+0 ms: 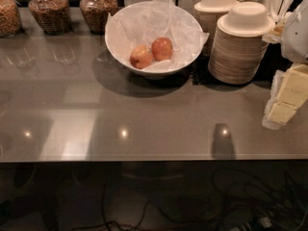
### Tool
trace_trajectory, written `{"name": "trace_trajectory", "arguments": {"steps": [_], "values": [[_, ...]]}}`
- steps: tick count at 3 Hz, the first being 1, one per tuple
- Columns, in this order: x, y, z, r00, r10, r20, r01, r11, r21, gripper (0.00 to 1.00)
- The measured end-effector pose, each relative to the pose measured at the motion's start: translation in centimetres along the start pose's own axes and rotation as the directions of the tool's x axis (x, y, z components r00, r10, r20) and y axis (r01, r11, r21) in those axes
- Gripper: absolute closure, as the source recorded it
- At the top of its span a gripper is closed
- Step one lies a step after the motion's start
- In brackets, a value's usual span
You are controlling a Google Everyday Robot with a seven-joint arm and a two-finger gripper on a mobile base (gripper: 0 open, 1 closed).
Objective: Pick apple from white bowl
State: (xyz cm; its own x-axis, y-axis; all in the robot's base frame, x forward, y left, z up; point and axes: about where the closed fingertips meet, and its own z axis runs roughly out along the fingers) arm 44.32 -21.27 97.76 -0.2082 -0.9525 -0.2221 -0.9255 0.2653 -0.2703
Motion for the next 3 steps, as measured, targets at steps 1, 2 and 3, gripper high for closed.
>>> {"name": "trace_trajectory", "arguments": {"steps": [1,2,3], "values": [[-1.8,-1.9,1.1,0.998,-0.013,0.063,0.010,0.9988,0.048,0.00],[-4.3,-5.2,2.6,0.990,-0.028,0.139,0.013,0.9939,0.109,0.00],[-6.8,-8.8,3.9,0.975,-0.034,0.219,-0.004,0.9856,0.169,0.00]]}}
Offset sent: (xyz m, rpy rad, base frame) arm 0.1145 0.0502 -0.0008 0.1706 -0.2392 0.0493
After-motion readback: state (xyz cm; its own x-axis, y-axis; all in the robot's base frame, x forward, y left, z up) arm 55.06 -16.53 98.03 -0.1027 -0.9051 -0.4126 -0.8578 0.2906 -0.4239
